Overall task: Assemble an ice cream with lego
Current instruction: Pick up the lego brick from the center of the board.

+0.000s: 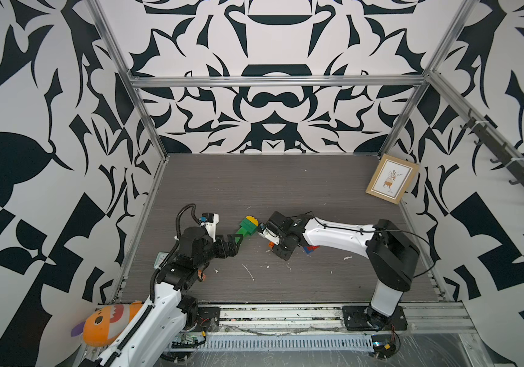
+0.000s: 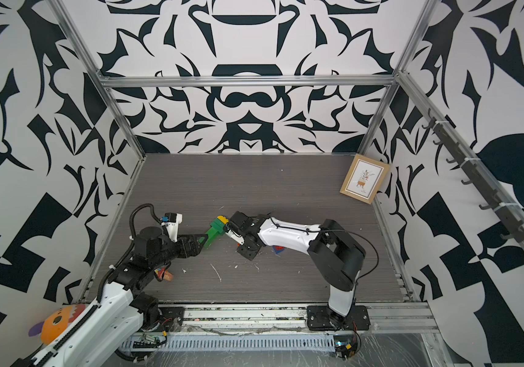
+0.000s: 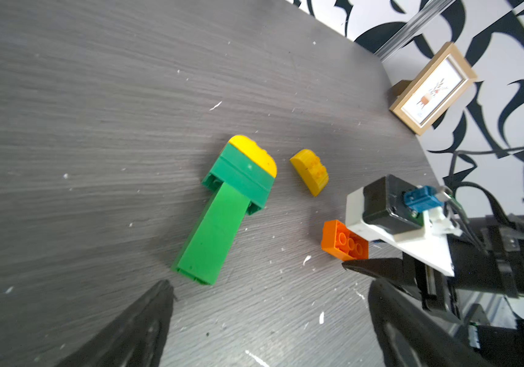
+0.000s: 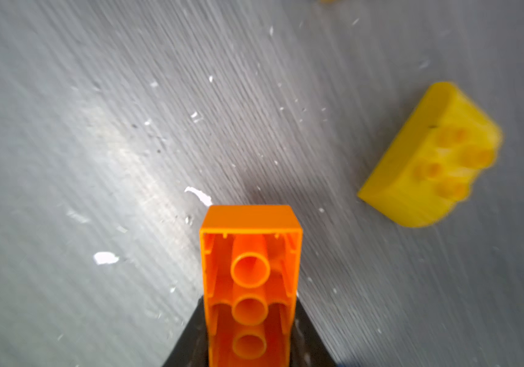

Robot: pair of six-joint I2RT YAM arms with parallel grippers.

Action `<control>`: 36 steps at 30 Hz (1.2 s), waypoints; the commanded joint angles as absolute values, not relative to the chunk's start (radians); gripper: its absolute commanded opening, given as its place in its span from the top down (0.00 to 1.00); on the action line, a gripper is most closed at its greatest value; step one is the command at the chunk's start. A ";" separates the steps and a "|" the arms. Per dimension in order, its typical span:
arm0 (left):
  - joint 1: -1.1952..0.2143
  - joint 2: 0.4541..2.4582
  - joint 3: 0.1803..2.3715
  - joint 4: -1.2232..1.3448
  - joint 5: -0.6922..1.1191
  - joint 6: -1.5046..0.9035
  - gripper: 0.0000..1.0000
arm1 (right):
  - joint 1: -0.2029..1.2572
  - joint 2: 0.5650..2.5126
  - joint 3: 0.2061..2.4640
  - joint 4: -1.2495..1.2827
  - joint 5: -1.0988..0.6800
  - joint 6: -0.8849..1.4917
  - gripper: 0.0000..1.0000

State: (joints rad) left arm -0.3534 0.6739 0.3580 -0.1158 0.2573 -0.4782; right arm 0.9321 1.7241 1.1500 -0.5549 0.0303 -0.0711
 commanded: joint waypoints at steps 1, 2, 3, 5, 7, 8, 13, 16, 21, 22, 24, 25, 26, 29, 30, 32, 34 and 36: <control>-0.350 0.714 0.480 -0.075 0.348 -0.482 0.00 | 0.906 1.530 1.112 -0.432 -0.056 -0.022 0.79; -0.350 0.730 0.513 -0.071 0.386 -0.467 0.01 | 0.889 1.470 1.091 -0.402 -0.111 -0.009 0.79; -0.350 0.744 0.539 -0.056 0.429 -0.452 0.01 | 0.870 1.416 1.074 -0.374 -0.176 0.010 0.80; -0.350 0.772 0.579 -0.005 0.532 -0.427 0.01 | 0.831 1.319 1.040 -0.309 -0.275 0.047 0.82; -0.350 0.806 0.615 0.058 0.634 -0.398 0.01 | 0.783 1.243 1.006 -0.247 -0.405 0.075 0.82; -0.351 0.829 0.631 0.104 0.701 -0.398 0.01 | 0.753 1.214 0.992 -0.222 -0.497 0.079 0.82; -0.378 0.923 0.684 0.270 0.912 -0.414 0.01 | 0.670 1.128 0.944 -0.105 -0.757 0.124 0.85; -0.448 0.955 0.722 0.278 0.916 -0.380 0.02 | 0.663 1.121 0.931 -0.069 -0.817 0.132 0.85; -0.538 1.005 0.763 0.266 0.879 -0.331 0.07 | 0.657 1.121 0.901 0.033 -0.887 0.173 0.85; -0.551 1.013 0.768 0.270 0.875 -0.330 0.08 | 0.657 1.121 0.899 0.038 -0.887 0.172 0.84; -0.566 1.022 0.777 0.269 0.864 -0.323 0.11 | 0.657 1.121 0.894 0.050 -0.886 0.170 0.84; -0.576 1.026 0.783 0.266 0.858 -0.321 0.14 | 0.656 1.121 0.893 0.052 -0.885 0.167 0.84; -0.583 1.030 0.786 0.264 0.851 -0.319 0.16 | 0.655 1.121 0.893 0.055 -0.884 0.168 0.83; -0.612 1.036 0.795 0.244 0.820 -0.296 0.24 | 0.654 1.118 0.887 0.070 -0.878 0.173 0.83; -0.621 1.037 0.797 0.233 0.802 -0.286 0.27 | 0.654 1.117 0.887 0.074 -0.873 0.173 0.83; -0.632 1.042 0.801 0.232 0.784 -0.279 0.31 | 0.652 1.123 0.882 0.084 -0.870 0.178 0.83; -0.637 1.049 0.802 0.241 0.781 -0.280 0.34 | 0.652 1.133 0.879 0.095 -0.875 0.184 0.82; -0.640 1.056 0.803 0.254 0.778 -0.282 0.40 | 0.652 1.141 0.874 0.101 -0.880 0.187 0.82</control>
State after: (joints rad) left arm -0.6342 1.0458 0.7715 0.2398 0.7948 -0.2974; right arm 0.6559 1.1358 0.8787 0.0368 -0.8570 0.1711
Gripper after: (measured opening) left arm 0.615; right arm 0.344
